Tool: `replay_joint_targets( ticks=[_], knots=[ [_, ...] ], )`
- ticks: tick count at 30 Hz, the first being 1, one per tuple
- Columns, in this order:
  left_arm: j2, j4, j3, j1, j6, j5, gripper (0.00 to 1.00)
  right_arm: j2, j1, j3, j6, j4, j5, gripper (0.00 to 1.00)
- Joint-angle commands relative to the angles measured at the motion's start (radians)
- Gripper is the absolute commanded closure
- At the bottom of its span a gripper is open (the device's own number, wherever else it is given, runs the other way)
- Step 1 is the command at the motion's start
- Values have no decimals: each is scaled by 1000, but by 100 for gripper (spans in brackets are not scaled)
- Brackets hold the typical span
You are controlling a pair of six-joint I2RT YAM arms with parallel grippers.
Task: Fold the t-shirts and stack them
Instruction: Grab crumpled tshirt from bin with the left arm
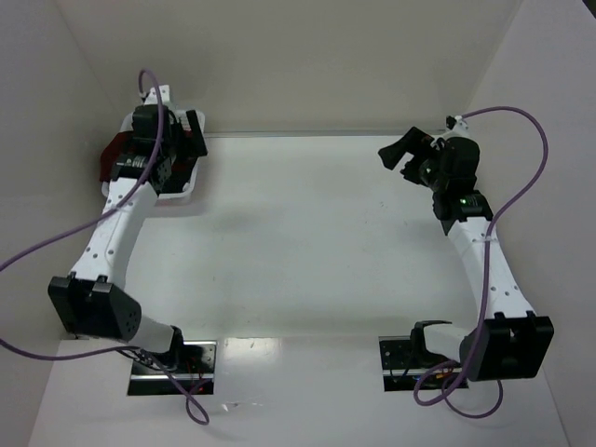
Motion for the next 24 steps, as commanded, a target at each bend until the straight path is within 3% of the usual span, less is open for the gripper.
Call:
replay_joint_targets(
  ticks=[1,5,11,17,24],
  knots=[
    [94,25,115,92,-61,-89,0,79,20,71,1,54,-43,0],
    [299,39,252,164,-72,-175,0,152,29,140,10,66,-66,0],
    [512,28,425,264,-93,-163,0,234,40,219,-9,55,-52,0],
    [626,27,489,295,-52,-275,0,284,51,253,2,66,-80,0],
    [645,54,469,329,-31,-161,0,337,102,276,14,78,-80,0]
  ],
)
